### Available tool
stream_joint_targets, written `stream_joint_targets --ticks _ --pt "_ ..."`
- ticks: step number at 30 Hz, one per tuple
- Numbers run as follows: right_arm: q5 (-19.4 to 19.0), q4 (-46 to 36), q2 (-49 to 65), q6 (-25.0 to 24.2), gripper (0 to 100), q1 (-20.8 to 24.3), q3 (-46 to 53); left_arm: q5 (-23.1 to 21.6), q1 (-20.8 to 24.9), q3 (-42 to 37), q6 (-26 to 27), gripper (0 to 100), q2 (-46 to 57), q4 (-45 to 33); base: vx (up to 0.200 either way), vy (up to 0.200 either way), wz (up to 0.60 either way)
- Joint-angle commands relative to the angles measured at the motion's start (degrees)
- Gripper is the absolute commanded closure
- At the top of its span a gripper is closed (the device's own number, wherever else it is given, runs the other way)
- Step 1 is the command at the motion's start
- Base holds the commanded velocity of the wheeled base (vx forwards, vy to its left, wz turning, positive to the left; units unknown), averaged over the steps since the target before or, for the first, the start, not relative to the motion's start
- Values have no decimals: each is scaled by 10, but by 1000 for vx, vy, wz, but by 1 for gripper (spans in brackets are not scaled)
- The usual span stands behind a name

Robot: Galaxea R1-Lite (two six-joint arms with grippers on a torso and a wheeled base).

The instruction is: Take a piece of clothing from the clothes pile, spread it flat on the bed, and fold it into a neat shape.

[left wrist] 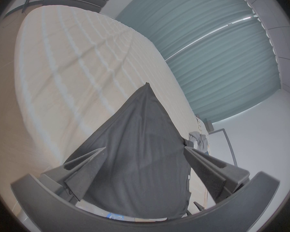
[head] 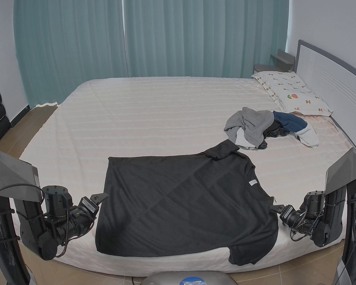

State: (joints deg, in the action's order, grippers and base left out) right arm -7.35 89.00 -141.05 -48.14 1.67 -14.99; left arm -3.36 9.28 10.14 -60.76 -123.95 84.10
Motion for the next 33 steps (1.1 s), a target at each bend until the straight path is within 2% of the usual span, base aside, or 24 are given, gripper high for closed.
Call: stream_joint_targets --ticks 1,3,5,9,12,15,16,18,19,22,27,28,29,33 --pt "0 9 4 0 0 0 13 -2 17 -71 18 0 -55 59 0 0 0" --pt "0 9 4 0 0 0 16 -3 17 -77 37 0 -63 59 0 0 0" --pt "0 9 3 1 0 1 16 -9 18 -92 83 0 -75 59 0 0 0" --pt "0 9 2 2 0 2 17 -30 18 -100 102 0 -92 59 0 0 0" --pt "1 9 0 2 0 6 17 -29 18 -100 108 0 -95 59 0 0 0" --pt "4 9 -1 4 0 6 17 -30 13 -99 136 0 -103 59 0 0 0" --pt "4 9 -1 4 0 7 17 -28 8 -97 163 0 -112 59 0 0 0" --pt "5 9 -1 4 0 8 17 -29 7 -96 171 0 -114 59 0 0 0" --pt "5 9 -2 4 0 10 16 -37 6 -88 205 0 -125 59 0 0 0" --pt "5 9 -1 4 0 10 15 -62 0 -61 265 0 -142 59 0 0 0" --pt "3 9 -1 4 0 10 10 -134 -54 -15 412 0 -149 59 0 0 0" --pt "3 9 -1 4 0 10 10 -134 -54 -15 412 0 -149 59 0 0 0" --pt "3 9 -1 4 0 10 9 -136 -61 8 440 0 -157 55 0 0 0" --pt "2 9 -1 4 0 10 8 -144 -61 22 442 0 -167 9 0 0 0"
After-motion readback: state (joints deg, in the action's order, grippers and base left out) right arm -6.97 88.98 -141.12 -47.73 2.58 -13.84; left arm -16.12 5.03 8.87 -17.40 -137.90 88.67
